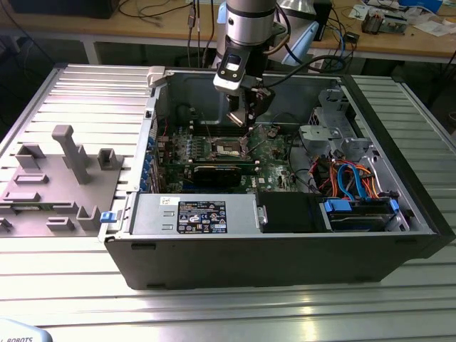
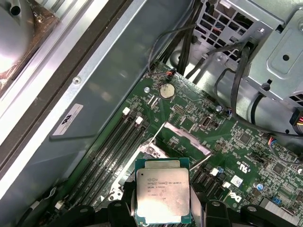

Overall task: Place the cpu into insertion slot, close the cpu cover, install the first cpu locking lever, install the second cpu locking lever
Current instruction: 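Place the cpu into insertion slot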

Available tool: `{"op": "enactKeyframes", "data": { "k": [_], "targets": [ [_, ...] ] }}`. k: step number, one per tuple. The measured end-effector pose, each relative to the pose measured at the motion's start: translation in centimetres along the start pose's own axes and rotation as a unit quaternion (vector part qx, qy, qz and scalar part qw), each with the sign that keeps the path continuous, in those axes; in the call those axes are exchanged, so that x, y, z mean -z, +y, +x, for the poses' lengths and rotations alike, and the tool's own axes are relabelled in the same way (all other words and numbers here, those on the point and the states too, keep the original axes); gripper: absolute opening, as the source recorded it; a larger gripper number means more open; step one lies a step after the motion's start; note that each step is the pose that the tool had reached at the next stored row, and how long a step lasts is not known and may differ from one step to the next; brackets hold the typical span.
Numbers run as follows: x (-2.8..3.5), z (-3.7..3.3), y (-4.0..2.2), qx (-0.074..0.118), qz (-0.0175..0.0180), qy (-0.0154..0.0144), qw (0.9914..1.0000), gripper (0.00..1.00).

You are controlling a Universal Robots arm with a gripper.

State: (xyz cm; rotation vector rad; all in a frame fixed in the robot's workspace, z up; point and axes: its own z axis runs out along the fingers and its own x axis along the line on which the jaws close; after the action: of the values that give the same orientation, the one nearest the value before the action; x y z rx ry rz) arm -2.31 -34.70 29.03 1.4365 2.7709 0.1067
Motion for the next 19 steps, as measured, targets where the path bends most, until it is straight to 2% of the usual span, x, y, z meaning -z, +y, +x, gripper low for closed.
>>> {"op": "enactKeyframes", "data": {
  "k": [19],
  "targets": [
    [0.0, 0.0, 0.0, -0.015, -0.0002, -0.001, 0.99989, 0.54]
  ]
}}
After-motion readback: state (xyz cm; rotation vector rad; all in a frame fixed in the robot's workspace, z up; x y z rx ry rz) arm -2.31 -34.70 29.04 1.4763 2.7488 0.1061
